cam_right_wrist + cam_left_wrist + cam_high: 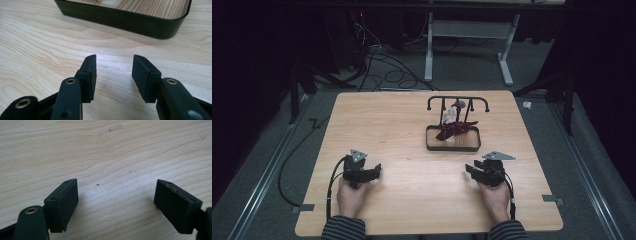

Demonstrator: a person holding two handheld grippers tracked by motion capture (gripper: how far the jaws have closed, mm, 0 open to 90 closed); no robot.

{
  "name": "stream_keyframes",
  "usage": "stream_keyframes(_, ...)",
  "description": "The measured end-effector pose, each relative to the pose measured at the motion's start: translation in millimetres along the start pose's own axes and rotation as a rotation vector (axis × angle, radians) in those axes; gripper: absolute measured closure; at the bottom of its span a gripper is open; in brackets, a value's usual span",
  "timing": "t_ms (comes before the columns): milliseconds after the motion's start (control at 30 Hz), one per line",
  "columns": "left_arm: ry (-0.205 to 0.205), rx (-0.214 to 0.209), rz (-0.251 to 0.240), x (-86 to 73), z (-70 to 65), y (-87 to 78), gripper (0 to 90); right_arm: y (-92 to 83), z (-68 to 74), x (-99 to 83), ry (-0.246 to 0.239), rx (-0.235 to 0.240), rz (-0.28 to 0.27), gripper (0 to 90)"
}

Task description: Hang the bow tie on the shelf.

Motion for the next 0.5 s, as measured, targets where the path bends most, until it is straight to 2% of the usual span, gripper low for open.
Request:
stream_keyframes(367,0.000,0.000,0.000,0.0,0.0,0.0,20.0,2.2,-0.9,-6.4,-0.005,-0.009,0.002,55.2)
stream_keyframes(500,0.000,0.000,0.000,0.0,0.0,0.0,20.0,2.4,0.2,-6.6,-0.015,-0.006,0.007,52.1)
Point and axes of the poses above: each handheld gripper's, and its own axes: y roughly forward along the jaws, x roughly out of its top, z roughly to its left, the point moved 5 cm from there along y, roughly forward along the jaws, and after that the axes turned 3 degrees about x, right-handed, at the moved point
